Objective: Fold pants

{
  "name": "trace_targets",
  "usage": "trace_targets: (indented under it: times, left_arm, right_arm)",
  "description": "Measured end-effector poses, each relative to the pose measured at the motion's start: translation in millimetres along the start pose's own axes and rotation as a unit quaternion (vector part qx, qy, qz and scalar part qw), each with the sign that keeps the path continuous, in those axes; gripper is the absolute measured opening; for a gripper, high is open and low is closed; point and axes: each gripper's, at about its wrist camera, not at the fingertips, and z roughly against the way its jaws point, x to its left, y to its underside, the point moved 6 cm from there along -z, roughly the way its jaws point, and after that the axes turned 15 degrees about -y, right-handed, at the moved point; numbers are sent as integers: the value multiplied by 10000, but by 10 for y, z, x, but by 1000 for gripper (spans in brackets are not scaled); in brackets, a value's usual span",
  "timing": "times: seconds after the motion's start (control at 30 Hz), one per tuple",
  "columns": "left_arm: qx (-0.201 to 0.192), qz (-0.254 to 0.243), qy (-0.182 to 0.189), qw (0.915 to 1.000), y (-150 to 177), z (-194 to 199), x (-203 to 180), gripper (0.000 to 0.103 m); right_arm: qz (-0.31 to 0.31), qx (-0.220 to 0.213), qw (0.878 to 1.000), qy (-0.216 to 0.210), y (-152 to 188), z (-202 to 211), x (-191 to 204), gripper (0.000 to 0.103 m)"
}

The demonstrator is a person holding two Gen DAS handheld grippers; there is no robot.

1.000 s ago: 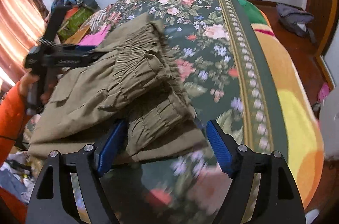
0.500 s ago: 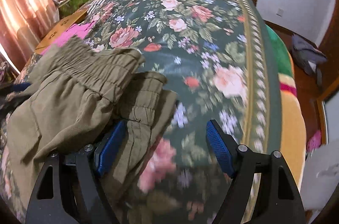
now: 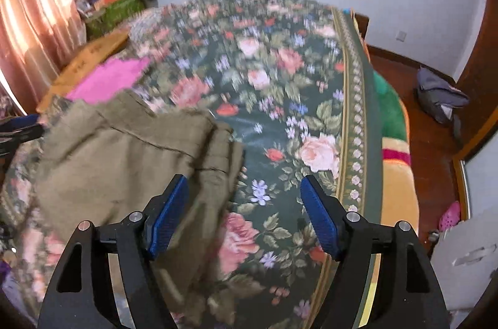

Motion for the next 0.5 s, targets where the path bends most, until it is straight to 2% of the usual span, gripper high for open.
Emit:
trace_targets:
  times: [0.1, 0.17, 0.23, 0.3, 0.37, 0.5]
  left_arm:
    - [211, -177, 33, 9996, 1, -267, -78, 80]
    - [313, -264, -90, 9991, 42, -434, -116, 80]
    - [381, -260, -220, 9987, 76, -579, -100, 80]
    - [352, -165, -157, 9991, 77, -623, -40, 81]
    - [328, -132, -295, 9989, 62, -649, 58, 82]
    - [285, -122, -707, 9970, 48, -692, 319, 82]
  right_arm:
    - [167, -164, 9997, -118, -48, 92, 250, 72]
    - [265, -160, 9992, -253, -30, 55, 404, 72]
    - [313, -44, 9989, -338, 13, -67, 509, 72]
    - [299, 172, 9986, -397, 118, -225, 557, 72]
    - [291, 354, 9980, -425, 228, -358, 580, 72]
    - [177, 288, 9983, -465, 298, -361, 528, 72]
